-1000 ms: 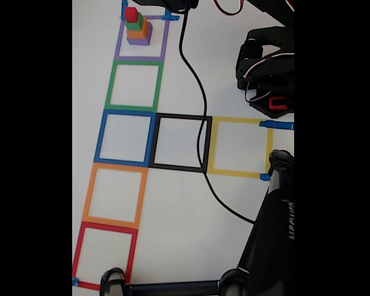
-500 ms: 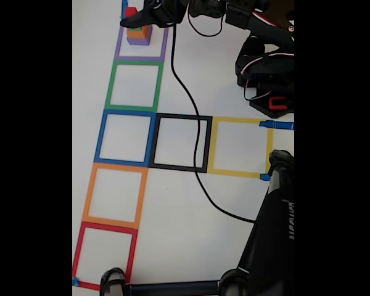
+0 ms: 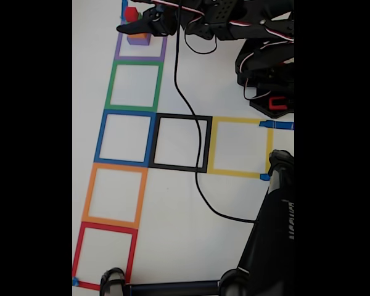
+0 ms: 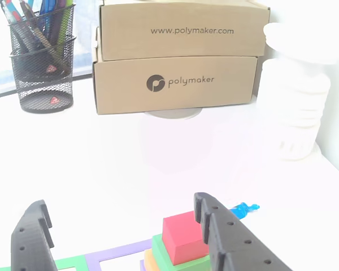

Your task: Tower of hanoi

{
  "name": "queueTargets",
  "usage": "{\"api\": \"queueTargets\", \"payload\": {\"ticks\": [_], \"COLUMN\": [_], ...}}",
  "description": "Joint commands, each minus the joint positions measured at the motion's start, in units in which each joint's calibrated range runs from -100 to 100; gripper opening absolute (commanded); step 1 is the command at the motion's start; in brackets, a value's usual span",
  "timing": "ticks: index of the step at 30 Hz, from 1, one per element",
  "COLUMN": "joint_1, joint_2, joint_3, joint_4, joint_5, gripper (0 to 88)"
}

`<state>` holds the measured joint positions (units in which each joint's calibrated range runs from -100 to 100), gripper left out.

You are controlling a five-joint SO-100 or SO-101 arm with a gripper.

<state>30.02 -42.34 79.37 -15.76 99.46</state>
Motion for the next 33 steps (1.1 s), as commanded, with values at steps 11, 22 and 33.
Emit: {"api": "queueTargets", "payload": {"ticks": [11, 22, 33], "joint_1": [5.6, 8.3, 7.5], "joint_2": [13.5, 25.0, 37.7], "joint_3": [-1.9, -5.2, -10.9], "joint_4": [-15.5, -23.9, -31.4], "joint_5": [0.5, 0.5, 0.5], "gripper": [33.4, 34.6, 33.8]}}
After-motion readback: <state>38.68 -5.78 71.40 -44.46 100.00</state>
